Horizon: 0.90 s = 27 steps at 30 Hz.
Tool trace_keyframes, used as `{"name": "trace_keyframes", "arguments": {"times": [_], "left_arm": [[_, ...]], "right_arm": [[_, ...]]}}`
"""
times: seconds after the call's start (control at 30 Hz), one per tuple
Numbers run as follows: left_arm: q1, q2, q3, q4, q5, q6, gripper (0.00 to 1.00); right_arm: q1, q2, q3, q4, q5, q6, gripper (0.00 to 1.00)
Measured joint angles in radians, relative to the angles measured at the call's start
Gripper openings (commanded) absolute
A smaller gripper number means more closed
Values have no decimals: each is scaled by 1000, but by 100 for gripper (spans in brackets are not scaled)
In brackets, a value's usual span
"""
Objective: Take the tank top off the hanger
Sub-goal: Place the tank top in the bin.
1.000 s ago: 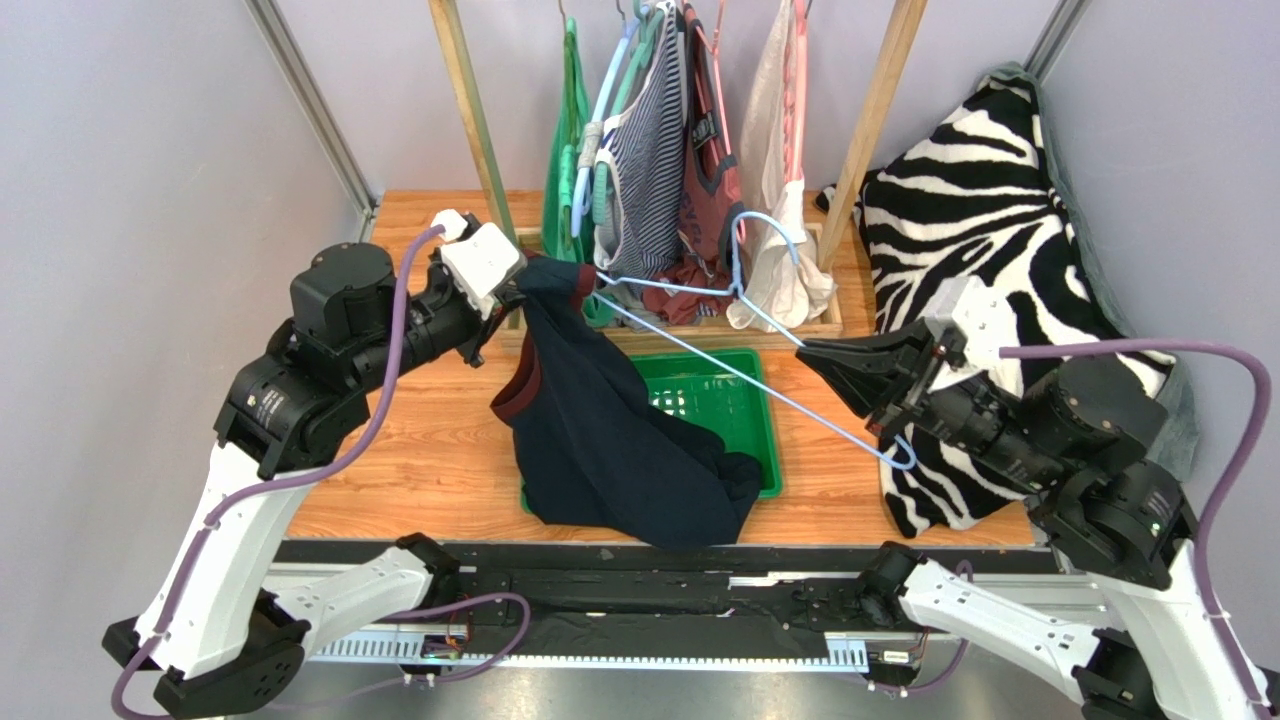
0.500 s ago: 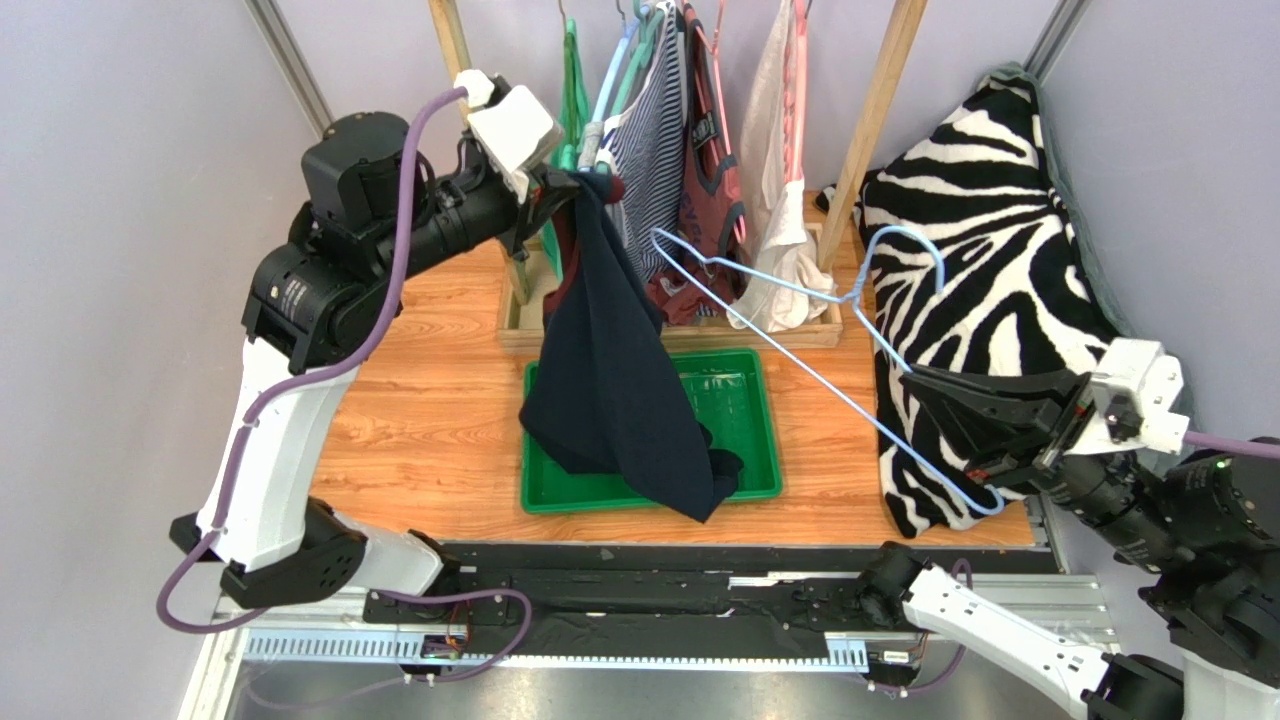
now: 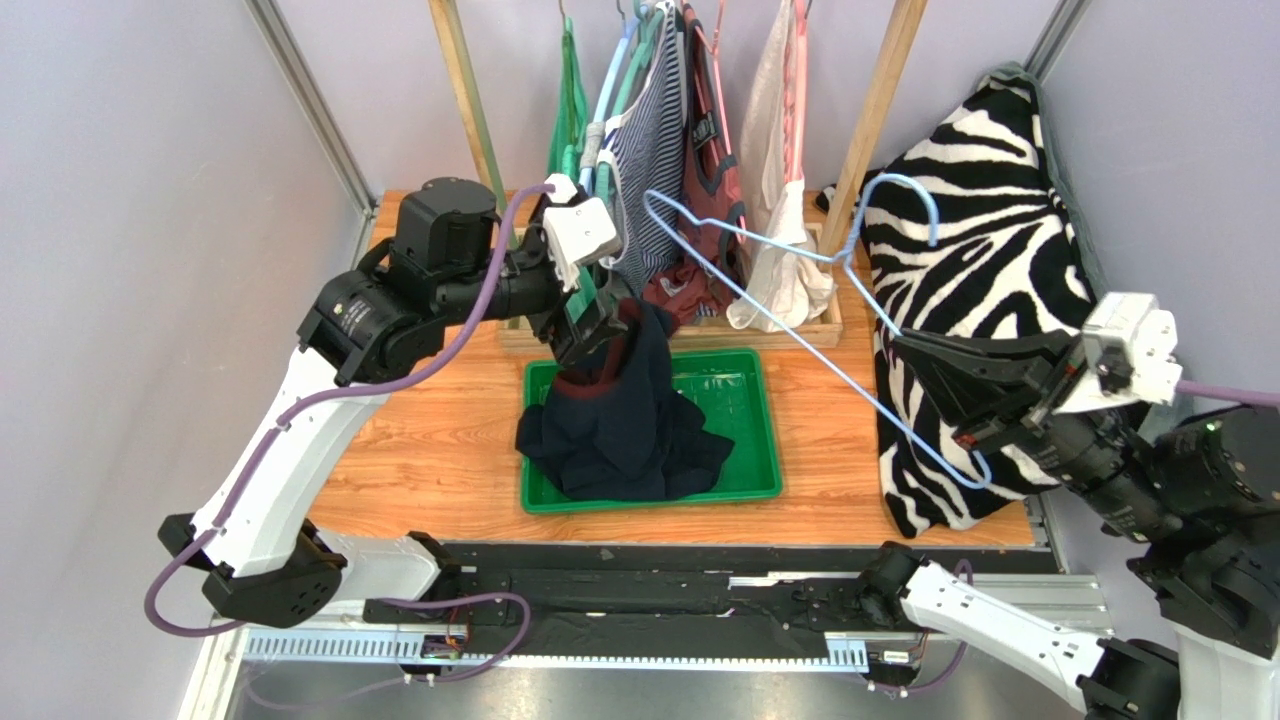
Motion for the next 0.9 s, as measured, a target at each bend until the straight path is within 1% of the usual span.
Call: {"name": "trace_keyframes", "arguments": {"times": [0.1,0.2,0.37,0.47,0.57,0.63,0.73,0.9], "left_arm": [[-5,-17,-3,-27,1,13,96],[-4,-66,18,-42,-14,28,96],[-4,-183,116,-47,-50,54,97],[8,-261,166,-75,-31,112,97],[17,-343,177,-151,27,190,99],[23,-390,155,-211,80,237,99],[37,-430,77,-271,138,270,99],[55,-411,-58,-325,196,282,99]], "right_arm": [[0,27,-5,6,-20,14,0],[0,55,-12,9,-47,30,0],[0,119,-1,3,-114,38,0],[0,163,0,-8,-193,30,0],[0,211,-3,-40,-313,13,0],[0,229,-22,-43,-382,1,0],[0,230,-78,-43,-463,-16,0],[0,232,-120,-43,-545,-39,0]]}}
